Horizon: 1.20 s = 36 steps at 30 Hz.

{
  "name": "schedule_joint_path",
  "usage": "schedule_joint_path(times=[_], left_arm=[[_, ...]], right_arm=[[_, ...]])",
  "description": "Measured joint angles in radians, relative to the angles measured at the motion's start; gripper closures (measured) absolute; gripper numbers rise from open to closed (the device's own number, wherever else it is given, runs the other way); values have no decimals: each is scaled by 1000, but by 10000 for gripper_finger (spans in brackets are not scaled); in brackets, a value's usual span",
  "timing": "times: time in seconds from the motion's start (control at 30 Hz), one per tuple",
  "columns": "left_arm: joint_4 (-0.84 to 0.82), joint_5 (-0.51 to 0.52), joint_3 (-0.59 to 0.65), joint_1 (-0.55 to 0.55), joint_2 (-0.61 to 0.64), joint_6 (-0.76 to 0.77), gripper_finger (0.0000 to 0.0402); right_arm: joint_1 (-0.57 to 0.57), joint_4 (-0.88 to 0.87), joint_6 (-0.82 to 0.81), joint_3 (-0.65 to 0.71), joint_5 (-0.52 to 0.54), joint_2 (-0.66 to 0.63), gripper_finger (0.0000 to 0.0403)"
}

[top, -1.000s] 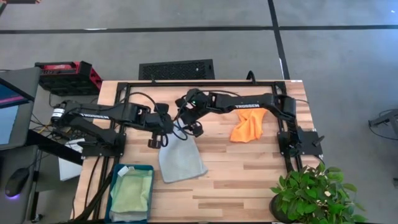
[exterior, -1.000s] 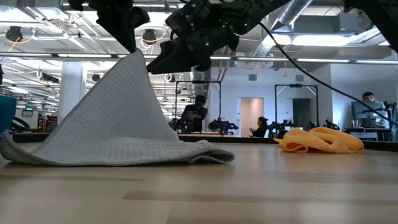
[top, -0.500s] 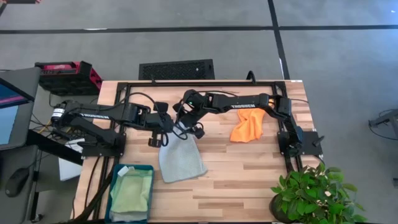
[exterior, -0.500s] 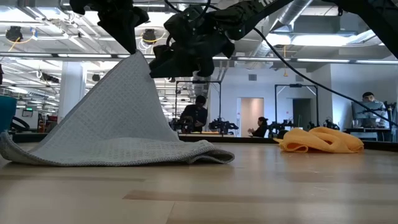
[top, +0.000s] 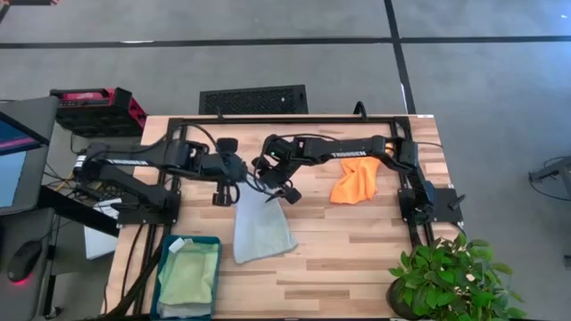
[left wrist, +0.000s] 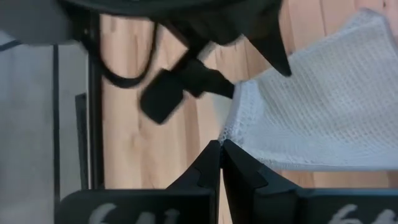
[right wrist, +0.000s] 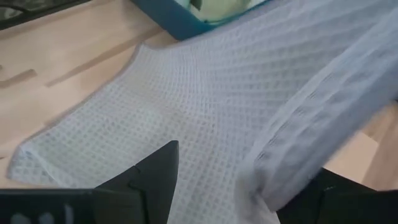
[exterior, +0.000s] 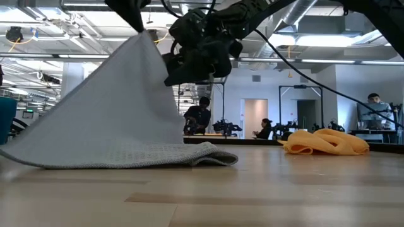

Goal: Fold microfiber towels
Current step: Fold the gray microfiber towel

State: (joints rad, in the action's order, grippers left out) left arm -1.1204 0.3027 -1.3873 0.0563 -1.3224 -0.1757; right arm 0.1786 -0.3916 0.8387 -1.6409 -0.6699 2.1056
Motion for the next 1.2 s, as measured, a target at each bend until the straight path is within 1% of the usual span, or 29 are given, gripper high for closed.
schedule_joint_path(times=[0.23,0.33,0.4,0.47,0.53,0.63,0.73,0.8,0.9,1.1,1.2], left_arm=[[-157,-3,-121,0,0,21,401],[-199,-18,-171,1,1,40,401],[-235,-57,-205,1,0,56,401],[-244,-118,-236,1,1,79,401],[-245,-186,-246,1,2,100,401],[-256,-254,-247,2,-4,152,401],[-295,-272,-247,10,-37,180,401],[-331,-273,-246,19,-73,187,401],[-376,-278,-246,36,-132,197,401],[-386,-279,-246,62,-248,139,401],[-391,-279,-246,63,-290,117,401]], right_arm=[[-15,-56,0,0,15,0,159],[-15,-76,0,0,16,0,159],[-13,-79,0,0,17,0,159],[-12,-75,0,0,19,0,159],[-8,-68,0,0,34,0,159],[-6,-50,-1,0,47,0,159],[0,-30,-3,2,47,-14,159],[1,13,-1,0,47,-20,159],[0,33,-1,3,46,-31,159],[-17,117,8,1,34,-39,159],[-29,135,32,1,-12,-39,159]])
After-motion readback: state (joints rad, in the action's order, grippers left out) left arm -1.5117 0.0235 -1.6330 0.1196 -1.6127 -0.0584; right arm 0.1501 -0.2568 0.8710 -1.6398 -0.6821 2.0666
